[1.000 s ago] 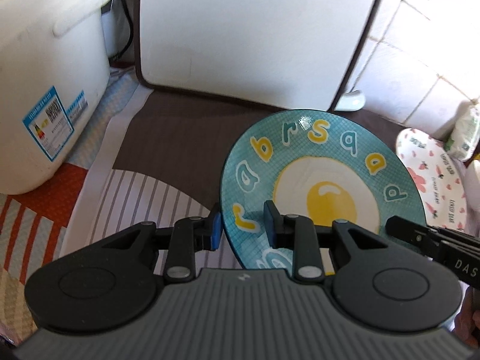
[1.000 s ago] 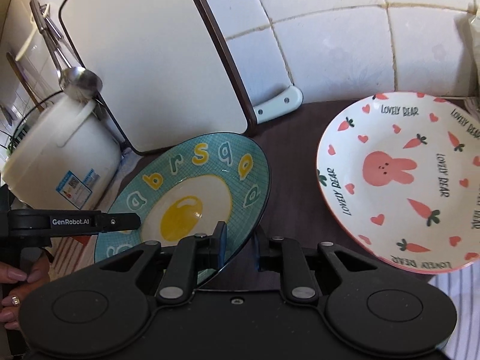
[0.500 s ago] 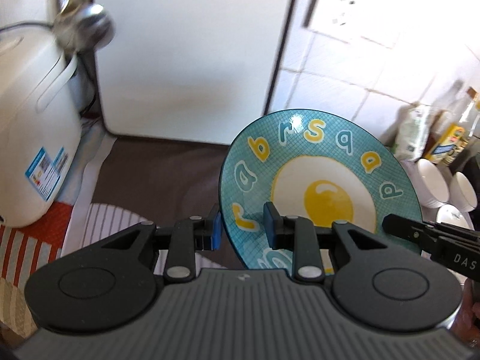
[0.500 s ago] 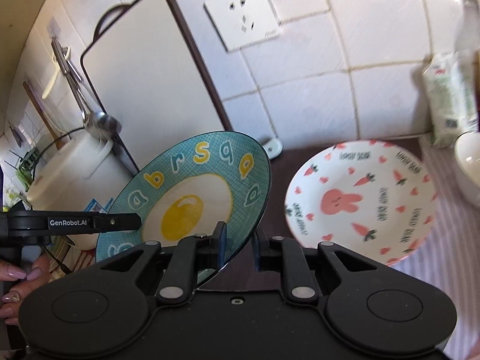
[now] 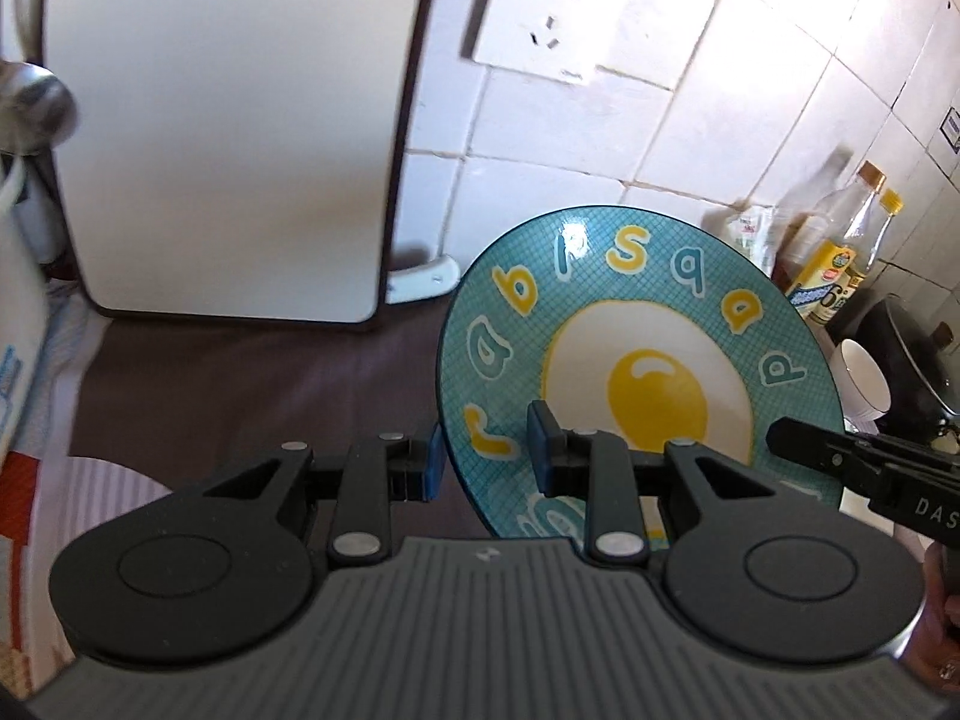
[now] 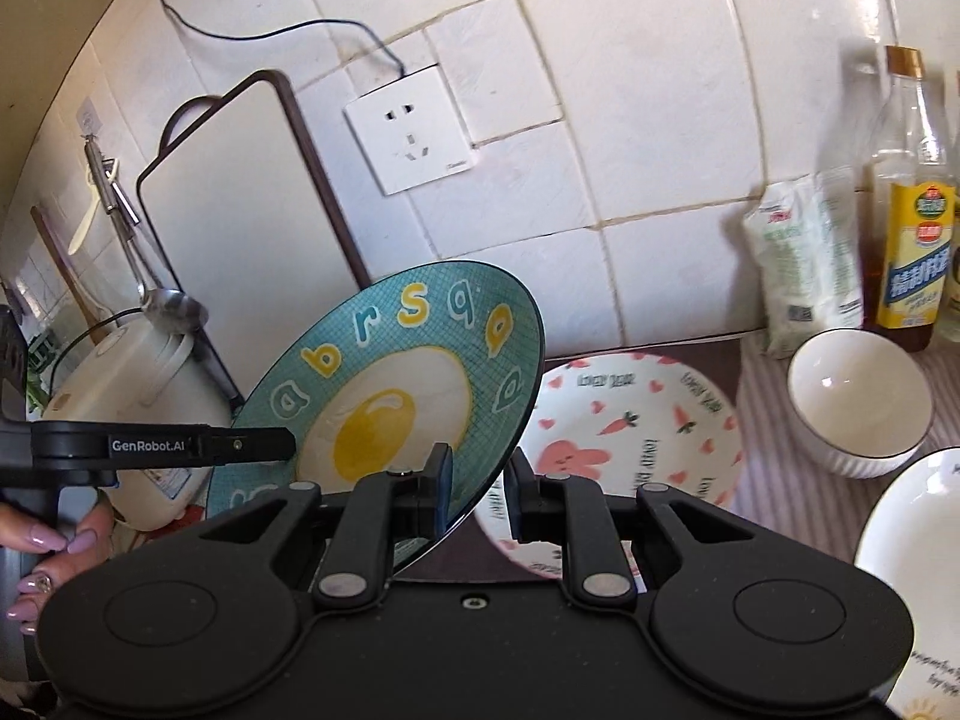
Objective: Organize plates and bowls
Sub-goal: 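Lift the teal egg plate and carry it over the bunny plate, then lower the egg plate onto the bunny plate and open both grippers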
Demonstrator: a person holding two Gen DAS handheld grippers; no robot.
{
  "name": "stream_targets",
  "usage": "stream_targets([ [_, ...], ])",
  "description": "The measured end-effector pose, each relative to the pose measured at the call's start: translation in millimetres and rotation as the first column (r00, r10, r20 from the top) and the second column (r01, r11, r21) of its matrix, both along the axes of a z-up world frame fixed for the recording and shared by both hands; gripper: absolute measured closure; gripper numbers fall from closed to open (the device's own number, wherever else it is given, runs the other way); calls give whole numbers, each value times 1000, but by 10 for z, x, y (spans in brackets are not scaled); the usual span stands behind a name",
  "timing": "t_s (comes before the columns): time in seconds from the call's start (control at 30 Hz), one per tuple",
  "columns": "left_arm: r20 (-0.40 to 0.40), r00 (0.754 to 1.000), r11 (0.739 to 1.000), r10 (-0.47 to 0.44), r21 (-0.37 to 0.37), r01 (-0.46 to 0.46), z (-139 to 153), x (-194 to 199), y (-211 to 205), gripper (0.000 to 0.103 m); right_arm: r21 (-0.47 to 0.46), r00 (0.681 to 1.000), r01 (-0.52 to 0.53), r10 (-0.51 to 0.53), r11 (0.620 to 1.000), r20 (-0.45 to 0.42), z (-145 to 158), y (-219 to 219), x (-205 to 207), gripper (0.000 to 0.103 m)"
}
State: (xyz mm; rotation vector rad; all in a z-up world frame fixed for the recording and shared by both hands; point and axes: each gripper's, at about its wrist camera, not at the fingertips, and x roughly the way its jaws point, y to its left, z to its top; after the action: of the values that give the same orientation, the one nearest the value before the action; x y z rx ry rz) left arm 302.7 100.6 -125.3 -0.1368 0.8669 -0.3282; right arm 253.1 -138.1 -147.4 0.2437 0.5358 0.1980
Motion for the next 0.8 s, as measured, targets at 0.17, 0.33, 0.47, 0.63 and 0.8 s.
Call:
stream_targets([
  [0.17,-28,999,999,-46,-7,46,-138,124,-226,77,2,999,40,-40,999,-24,-72,-175,52,80],
  [0.33,-72,995,997,-74,-15,73,-326,280,-365,77,12,995,77,-76,997,-62,-188,-315,141,80],
  [0.47,-107,991,997,-76,-12,75,-478,399,-461,77,20,992,92,-90,996,-90,-286,-398,223,80],
  [0.63,-150,986,997,-71,5,72,-627,547,-530,77,47,986,107,-101,993,-129,-416,-485,360,80],
  [0.8,-176,982,997,-69,34,76,-731,683,-614,77,98,978,134,-116,986,-171,-531,-573,498,80],
])
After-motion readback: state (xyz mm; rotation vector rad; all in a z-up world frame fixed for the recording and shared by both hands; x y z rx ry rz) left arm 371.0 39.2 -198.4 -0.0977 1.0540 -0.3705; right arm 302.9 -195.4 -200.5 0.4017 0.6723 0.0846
